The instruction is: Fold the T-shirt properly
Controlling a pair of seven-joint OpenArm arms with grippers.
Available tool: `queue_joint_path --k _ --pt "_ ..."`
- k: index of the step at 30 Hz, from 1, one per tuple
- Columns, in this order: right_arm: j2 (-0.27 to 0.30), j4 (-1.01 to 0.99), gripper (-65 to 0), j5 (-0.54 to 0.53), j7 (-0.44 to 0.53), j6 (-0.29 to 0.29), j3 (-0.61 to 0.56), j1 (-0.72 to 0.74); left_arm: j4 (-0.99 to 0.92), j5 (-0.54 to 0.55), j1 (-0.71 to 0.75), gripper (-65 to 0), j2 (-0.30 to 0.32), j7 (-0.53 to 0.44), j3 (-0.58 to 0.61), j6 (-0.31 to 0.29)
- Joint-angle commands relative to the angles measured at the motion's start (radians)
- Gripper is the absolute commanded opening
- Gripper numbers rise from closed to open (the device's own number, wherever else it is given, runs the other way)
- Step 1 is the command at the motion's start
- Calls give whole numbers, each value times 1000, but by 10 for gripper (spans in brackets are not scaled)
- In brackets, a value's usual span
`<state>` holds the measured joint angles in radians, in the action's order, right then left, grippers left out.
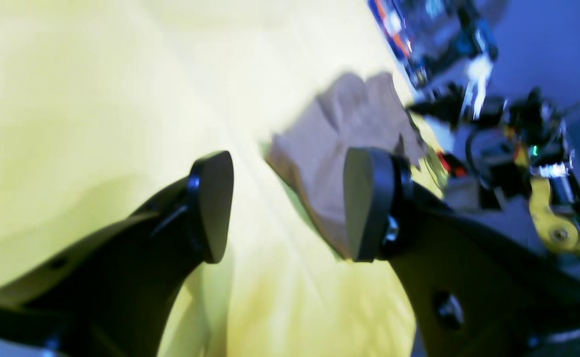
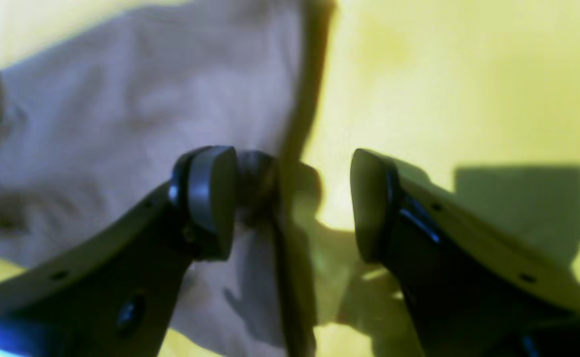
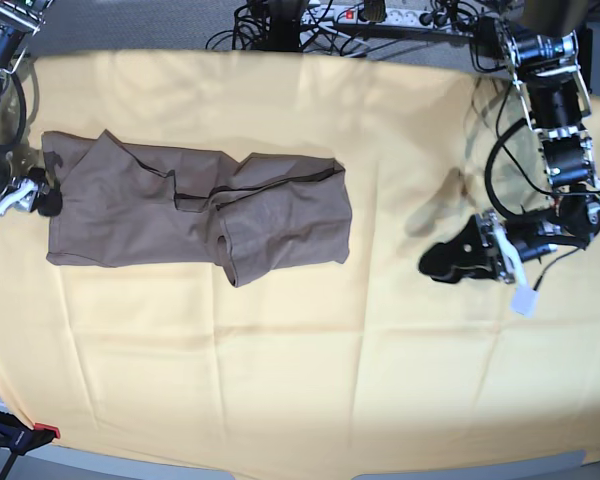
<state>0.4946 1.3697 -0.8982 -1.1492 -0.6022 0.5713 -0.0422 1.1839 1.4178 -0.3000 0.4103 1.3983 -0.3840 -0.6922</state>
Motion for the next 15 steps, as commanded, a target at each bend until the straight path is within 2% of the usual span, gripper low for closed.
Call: queue_joint_path --k 1,8,12,15 --pt "21 -4 -270 -21 12 -11 6 5 17 42 -23 -291 47 -2 -26 -2" --pt "15 -169 -271 -200 -29 -73 5 -2 17 63 -22 -291 201 -2 -82 2" --pt "-9 -180 -271 -309 -158 -96 5 -2 17 66 -21 -291 242 -2 -82 2" --pt "-21 -180 -296 -361 -175 -96 5 -2 17 66 -21 -291 252 -2 -82 2"
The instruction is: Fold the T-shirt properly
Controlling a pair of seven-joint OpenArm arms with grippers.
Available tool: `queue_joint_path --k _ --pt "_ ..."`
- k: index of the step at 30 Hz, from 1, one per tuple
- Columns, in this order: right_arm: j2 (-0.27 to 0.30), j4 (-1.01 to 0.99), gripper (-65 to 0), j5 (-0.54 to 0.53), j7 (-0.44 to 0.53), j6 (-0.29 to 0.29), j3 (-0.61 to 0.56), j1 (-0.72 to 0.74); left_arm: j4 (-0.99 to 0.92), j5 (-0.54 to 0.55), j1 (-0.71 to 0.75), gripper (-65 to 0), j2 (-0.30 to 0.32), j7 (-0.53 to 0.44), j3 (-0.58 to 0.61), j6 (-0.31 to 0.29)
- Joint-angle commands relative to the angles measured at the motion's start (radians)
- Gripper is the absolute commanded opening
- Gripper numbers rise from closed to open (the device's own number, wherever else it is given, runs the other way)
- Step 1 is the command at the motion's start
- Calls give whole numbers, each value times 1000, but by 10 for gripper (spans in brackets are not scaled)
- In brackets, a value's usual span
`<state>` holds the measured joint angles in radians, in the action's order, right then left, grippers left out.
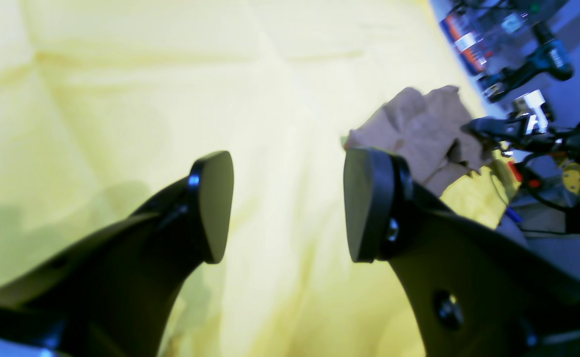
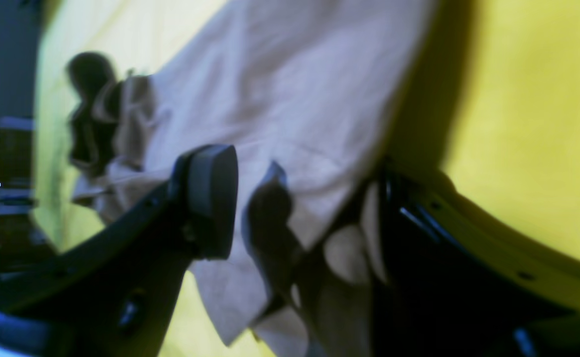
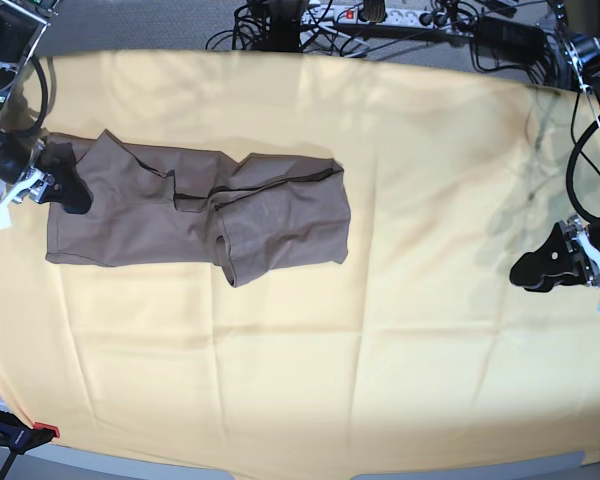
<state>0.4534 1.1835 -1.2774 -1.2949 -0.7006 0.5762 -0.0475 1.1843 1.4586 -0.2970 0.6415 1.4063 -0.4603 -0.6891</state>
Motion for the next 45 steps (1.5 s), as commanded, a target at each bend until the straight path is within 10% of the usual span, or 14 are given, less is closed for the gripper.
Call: queue_joint_path --k 1,6,28,45 --pt "18 6 -337 14 -26 2 0 4 16 25 -25 -291 22 -10 -6 -2" --pt "23 6 -650 29 29 2 0 11 16 25 -24 -291 24 -10 -6 -2" --pt "122 396 -650 156 70 22 1 -6 16 25 -22 -291 32 -10 -6 -7" --pt "-176 801 -650 -48 -1 2 -198 6 16 25 -13 -291 26 -10 -6 -9"
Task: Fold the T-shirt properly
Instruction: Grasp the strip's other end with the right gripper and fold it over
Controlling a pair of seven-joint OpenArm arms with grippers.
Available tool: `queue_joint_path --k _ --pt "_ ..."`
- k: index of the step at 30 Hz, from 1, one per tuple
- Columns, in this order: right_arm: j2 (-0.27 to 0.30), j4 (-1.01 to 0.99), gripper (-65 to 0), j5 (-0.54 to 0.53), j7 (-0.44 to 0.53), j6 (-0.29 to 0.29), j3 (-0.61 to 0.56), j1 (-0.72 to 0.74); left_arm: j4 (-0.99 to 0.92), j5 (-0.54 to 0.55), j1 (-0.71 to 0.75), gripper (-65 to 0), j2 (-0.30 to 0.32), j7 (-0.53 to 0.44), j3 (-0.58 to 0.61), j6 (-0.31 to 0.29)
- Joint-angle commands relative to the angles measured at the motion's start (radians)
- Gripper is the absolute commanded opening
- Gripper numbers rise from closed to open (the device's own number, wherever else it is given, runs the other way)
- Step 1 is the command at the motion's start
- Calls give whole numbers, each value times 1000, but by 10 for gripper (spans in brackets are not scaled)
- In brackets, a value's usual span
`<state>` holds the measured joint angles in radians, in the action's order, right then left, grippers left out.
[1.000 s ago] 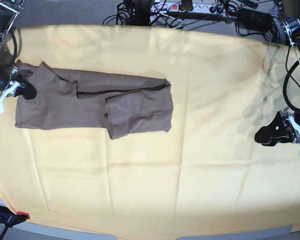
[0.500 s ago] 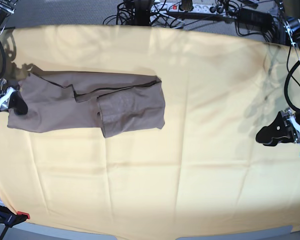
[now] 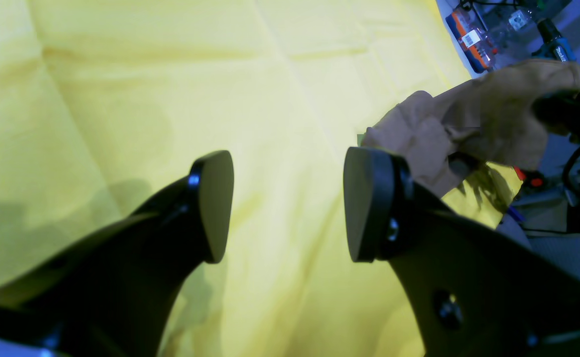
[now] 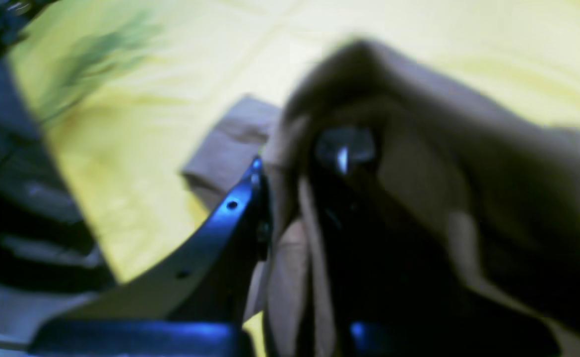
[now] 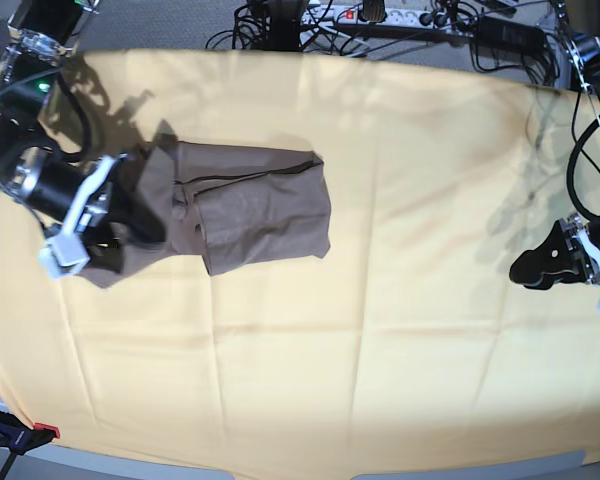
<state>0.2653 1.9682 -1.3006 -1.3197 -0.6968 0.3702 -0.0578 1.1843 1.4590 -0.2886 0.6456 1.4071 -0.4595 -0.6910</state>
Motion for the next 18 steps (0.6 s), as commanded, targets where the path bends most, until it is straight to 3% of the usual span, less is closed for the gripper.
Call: queue_joint_path --k 1,4,10,16,18 --pt "3 17 -650 -6 25 -1 -35 22 16 25 -22 -291 22 -11 -6 -7" --pt "-21 17 -650 70 37 -1 -148 55 16 25 -22 -291 22 -11 -6 -7" --pt "-60 17 -650 302 178 -1 -315 87 16 25 -22 -291 22 -11 -6 -7" --pt "-118 -33 -650 453 273 -1 -457 91 16 25 -22 -291 22 -11 -6 -7" --pt "-120 -43 -505 494 291 -1 -496 100 16 25 -22 -291 22 -11 -6 -7"
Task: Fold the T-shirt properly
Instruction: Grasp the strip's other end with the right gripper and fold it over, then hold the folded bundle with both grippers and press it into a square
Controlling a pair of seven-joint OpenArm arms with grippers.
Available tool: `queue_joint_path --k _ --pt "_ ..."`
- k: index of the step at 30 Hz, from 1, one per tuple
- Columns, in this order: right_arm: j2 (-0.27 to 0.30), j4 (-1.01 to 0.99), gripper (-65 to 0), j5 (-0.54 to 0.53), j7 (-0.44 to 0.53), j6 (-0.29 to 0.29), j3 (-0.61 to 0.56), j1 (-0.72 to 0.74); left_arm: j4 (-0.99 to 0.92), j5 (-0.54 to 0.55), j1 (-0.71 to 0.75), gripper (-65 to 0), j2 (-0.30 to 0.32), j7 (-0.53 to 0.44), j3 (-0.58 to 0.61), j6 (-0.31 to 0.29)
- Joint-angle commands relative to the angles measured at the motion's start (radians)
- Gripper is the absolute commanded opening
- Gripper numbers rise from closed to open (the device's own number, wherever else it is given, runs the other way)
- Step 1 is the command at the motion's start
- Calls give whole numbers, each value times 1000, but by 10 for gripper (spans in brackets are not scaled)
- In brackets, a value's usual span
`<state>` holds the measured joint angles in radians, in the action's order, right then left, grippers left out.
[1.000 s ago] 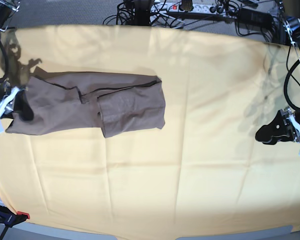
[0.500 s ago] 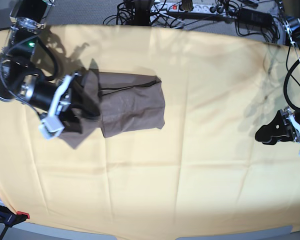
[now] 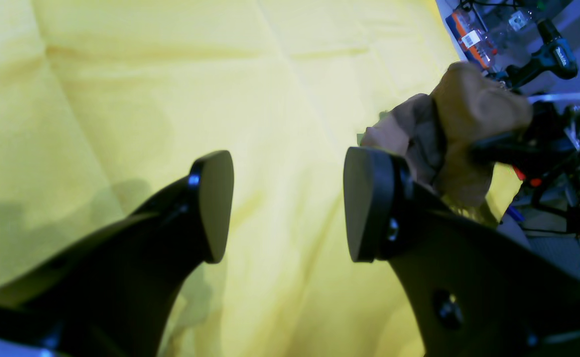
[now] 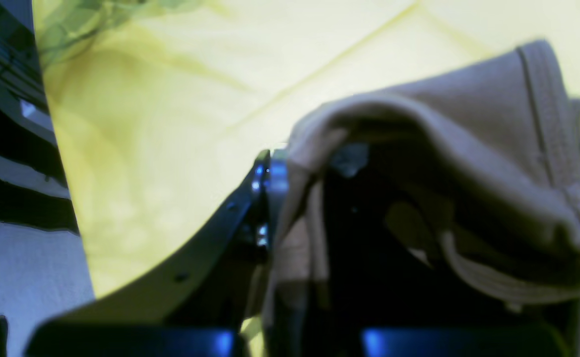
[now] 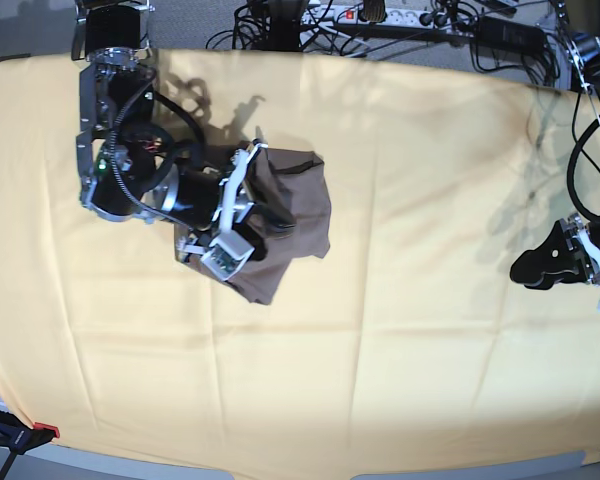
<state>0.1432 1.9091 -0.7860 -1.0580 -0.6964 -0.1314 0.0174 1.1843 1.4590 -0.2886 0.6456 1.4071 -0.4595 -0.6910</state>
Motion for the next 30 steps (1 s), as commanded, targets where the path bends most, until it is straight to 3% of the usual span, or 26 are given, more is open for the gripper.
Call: queue_joint_path --k 1,3,4,13,21,22,23,25,26,28,30 --pt "3 16 -399 -16 23 -2 -10 33 16 25 -22 -291 22 -11 -6 -7" --pt "4 19 -240 -30 23 -2 -26 51 16 25 -22 -291 22 -11 -6 -7" --pt "4 30 -216 -42 17 -2 -27 60 16 25 -22 -291 22 -11 -6 -7" --pt "26 171 -217 -81 -111 -2 0 73 16 25 -22 -291 22 -11 -6 -7" --pt "66 179 -218 -81 -107 -2 2 -1 16 25 -22 -294 21 -11 -6 -7" --pt "70 192 -223 -82 -106 -2 2 -11 16 25 -22 -321 21 -11 -6 -7" --pt "71 208 -255 -81 -106 -2 2 -20 16 25 -25 -387 22 -11 -5 -7" --pt "77 241 -393 -72 -107 -2 3 -26 16 25 -29 -610 22 -11 -5 -7" --pt "81 248 -485 -64 -106 -2 4 -25 16 25 -29 -650 21 -11 -5 -7" --pt "90 248 -637 -17 -75 -2 15 -23 16 25 -27 -650 21 -11 -4 -7" --pt "91 248 -650 74 -8 -2 32 -23 17 25 -31 -650 21 -11 -3 -7"
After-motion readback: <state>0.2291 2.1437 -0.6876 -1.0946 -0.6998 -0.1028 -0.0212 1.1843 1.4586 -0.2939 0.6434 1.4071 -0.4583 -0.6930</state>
